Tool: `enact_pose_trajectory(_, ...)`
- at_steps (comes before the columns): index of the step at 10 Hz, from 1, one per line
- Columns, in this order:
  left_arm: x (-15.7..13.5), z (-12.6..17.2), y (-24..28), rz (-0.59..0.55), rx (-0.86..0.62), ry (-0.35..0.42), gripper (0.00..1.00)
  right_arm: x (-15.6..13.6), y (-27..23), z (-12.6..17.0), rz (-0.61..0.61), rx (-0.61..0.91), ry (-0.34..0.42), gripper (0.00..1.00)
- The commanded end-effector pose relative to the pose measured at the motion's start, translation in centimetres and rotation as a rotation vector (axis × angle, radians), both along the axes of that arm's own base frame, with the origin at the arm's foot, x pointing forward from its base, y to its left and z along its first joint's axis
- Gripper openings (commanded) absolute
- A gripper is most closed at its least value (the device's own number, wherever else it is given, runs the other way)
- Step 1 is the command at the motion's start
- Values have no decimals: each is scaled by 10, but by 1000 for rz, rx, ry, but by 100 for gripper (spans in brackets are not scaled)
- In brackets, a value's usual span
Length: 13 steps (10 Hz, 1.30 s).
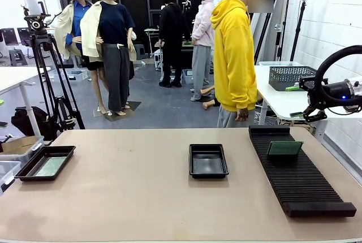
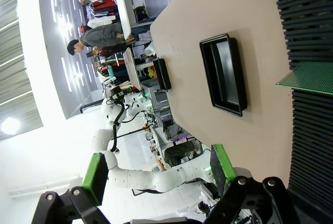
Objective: Inspect and transfer BCBs to ESD trays.
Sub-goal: Pick up the Blank PCB from the PCB Rack and place it in the right ESD tray.
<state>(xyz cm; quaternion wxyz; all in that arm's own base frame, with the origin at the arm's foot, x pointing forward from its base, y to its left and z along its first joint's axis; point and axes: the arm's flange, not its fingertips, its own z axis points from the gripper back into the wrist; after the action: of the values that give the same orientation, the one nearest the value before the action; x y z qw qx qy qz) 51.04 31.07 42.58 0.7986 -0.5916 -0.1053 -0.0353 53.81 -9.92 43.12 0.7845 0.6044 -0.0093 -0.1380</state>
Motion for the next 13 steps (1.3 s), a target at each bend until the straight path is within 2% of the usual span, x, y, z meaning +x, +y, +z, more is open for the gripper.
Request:
enact_pose_trajectory(1, -1, 0, 0, 8, 9, 0, 100, -2, 2, -1, -2, -16, -1, 100)
enact_pose_trajectory(11, -1, 0, 0, 8, 9, 0, 100, -2, 2, -1, -2, -16, -1, 100)
enact_pose_trajectory(13, -1, 0, 0, 8, 9, 0, 100, 9, 5, -1, -2, -28, -8, 100)
